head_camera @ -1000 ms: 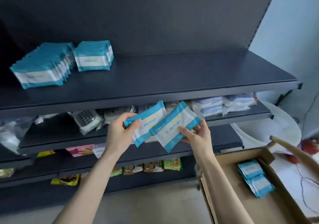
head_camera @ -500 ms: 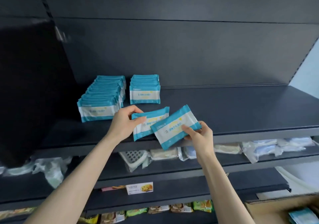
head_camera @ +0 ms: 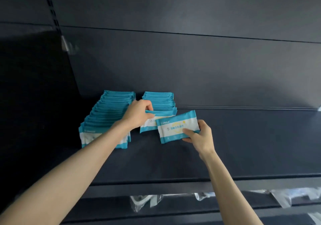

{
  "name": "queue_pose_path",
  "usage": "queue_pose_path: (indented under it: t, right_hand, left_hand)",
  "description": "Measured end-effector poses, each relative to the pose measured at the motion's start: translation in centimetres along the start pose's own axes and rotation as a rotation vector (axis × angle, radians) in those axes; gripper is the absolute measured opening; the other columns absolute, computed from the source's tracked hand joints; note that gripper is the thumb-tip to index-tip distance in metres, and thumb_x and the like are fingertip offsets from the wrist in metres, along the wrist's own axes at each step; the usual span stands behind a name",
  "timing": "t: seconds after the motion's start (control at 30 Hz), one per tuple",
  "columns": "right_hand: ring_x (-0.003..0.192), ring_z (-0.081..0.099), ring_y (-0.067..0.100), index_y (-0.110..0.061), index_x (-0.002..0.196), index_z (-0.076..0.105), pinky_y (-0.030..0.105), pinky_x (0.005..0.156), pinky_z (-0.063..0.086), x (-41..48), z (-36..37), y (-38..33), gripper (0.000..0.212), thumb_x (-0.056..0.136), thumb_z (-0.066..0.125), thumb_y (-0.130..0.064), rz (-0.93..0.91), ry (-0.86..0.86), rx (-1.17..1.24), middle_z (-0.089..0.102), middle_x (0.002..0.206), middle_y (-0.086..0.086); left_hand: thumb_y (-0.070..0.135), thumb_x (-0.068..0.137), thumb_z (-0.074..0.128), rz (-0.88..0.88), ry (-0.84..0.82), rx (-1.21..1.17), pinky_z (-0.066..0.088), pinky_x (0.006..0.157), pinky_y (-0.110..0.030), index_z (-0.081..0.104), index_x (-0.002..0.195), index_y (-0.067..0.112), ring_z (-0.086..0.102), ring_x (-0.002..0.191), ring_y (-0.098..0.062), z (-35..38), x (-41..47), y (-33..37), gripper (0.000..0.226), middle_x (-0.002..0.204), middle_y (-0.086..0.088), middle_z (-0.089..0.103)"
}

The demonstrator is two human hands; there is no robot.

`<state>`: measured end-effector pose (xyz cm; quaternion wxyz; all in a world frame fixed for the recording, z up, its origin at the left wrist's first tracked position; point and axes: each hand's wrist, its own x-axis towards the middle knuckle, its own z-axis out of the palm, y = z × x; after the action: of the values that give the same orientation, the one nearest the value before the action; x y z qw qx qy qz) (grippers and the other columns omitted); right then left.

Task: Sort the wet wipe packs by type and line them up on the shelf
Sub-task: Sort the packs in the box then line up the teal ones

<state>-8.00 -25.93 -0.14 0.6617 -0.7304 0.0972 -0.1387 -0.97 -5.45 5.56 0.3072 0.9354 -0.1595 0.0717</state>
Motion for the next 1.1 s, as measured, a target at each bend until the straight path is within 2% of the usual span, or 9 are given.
queue_pose_path:
  t: [0.07, 0.13, 0.2, 0.3, 0.4, 0.6, 0.83, 1.0, 1.1]
  right_hand:
    - [0.087, 0.067, 0.017, -0.014, 0.09, 0.054, 0.025, 0.064, 0.057, 1.3, 0.5, 0.5, 0.021, 0.083, 0.067, 0.0, 0.001, -0.01, -0.062, 0.067, 0.097, 0.005]
    - [0.079, 0.064, 0.007, -0.014, 0.091, 0.055, 0.012, 0.06, 0.05, 2.2, 1.0, 0.6, 0.02, 0.081, 0.071, -0.005, -0.036, -0.024, -0.209, 0.066, 0.091, -0.002]
    - [0.075, 0.061, 0.002, -0.013, 0.092, 0.059, 0.008, 0.055, 0.045, 2.9, 1.5, 0.8, 0.02, 0.079, 0.073, -0.01, -0.068, -0.06, -0.309, 0.065, 0.086, -0.008]
    - [0.079, 0.065, 0.011, -0.01, 0.095, 0.064, 0.026, 0.068, 0.055, 3.9, 2.6, 1.2, 0.025, 0.076, 0.077, -0.021, -0.071, -0.089, -0.404, 0.069, 0.091, -0.003]
    - [0.083, 0.062, 0.017, -0.012, 0.095, 0.065, 0.039, 0.076, 0.054, 4.6, 3.8, 1.1, 0.033, 0.072, 0.078, -0.032, -0.089, -0.08, -0.513, 0.064, 0.094, -0.002]
    - [0.082, 0.05, 0.022, -0.011, 0.079, 0.045, 0.032, 0.064, 0.037, 4.0, 5.5, 0.7, 0.043, 0.076, 0.075, -0.042, -0.176, -0.006, -0.731, 0.047, 0.092, 0.0]
    - [0.089, 0.049, 0.023, -0.014, 0.09, 0.038, 0.031, 0.067, 0.036, 3.6, 6.3, 0.8, 0.048, 0.076, 0.075, -0.042, -0.214, 0.064, -0.756, 0.042, 0.097, -0.001]
    - [0.091, 0.054, 0.02, -0.018, 0.098, 0.035, 0.033, 0.072, 0.043, 3.7, 6.3, 0.8, 0.052, 0.075, 0.077, -0.037, -0.199, 0.082, -0.687, 0.053, 0.102, -0.003]
    - [0.099, 0.055, 0.02, -0.017, 0.115, 0.038, 0.035, 0.08, 0.046, 4.0, 6.4, 0.8, 0.058, 0.076, 0.077, -0.036, -0.211, 0.084, -0.693, 0.058, 0.112, -0.004]
  left_hand:
    - [0.019, 0.082, 0.072, -0.001, -0.037, 0.114, 0.048, 0.08, -0.037, 0.061, 0.083, 0.014, 0.06, 0.09, -0.023, -0.3, 1.1, -0.2, 0.012, 0.091, -0.002, 0.064]
    - [0.025, 0.083, 0.071, 0.008, -0.077, 0.201, 0.048, 0.082, -0.038, 0.062, 0.082, 0.018, 0.057, 0.091, -0.02, -0.8, 1.9, -0.5, 0.012, 0.09, 0.001, 0.063]
    - [0.029, 0.087, 0.067, 0.031, -0.119, 0.204, 0.049, 0.083, -0.04, 0.067, 0.081, 0.015, 0.058, 0.085, -0.016, -1.2, 2.5, -1.0, 0.015, 0.083, 0.003, 0.066]
    - [0.035, 0.091, 0.059, 0.062, -0.164, 0.148, 0.05, 0.08, -0.037, 0.07, 0.079, 0.015, 0.057, 0.066, -0.011, -1.5, 2.5, -1.4, 0.026, 0.07, 0.004, 0.065]
    - [0.041, 0.083, 0.068, 0.091, -0.208, 0.139, 0.047, 0.082, -0.027, 0.071, 0.099, 0.018, 0.058, 0.087, -0.005, -1.7, 2.3, -1.6, 0.028, 0.095, 0.009, 0.068]
    - [0.042, 0.076, 0.075, 0.183, -0.164, 0.248, 0.044, 0.092, -0.028, 0.063, 0.114, 0.016, 0.054, 0.108, -0.012, -1.1, 2.1, -1.6, 0.047, 0.116, 0.003, 0.062]
    - [0.038, 0.079, 0.073, 0.27, -0.13, 0.363, 0.036, 0.087, -0.023, 0.059, 0.115, 0.014, 0.051, 0.108, -0.014, -0.4, 2.7, -1.8, 0.045, 0.115, 0.002, 0.06]
    - [0.039, 0.08, 0.071, 0.339, -0.095, 0.412, 0.039, 0.086, -0.026, 0.059, 0.11, 0.013, 0.053, 0.104, -0.015, -0.1, 3.2, -1.8, 0.041, 0.111, 0.001, 0.061]
    - [0.039, 0.082, 0.069, 0.372, -0.08, 0.44, 0.037, 0.084, -0.025, 0.058, 0.111, 0.012, 0.053, 0.104, -0.016, 0.0, 3.4, -1.7, 0.041, 0.11, 0.0, 0.061]
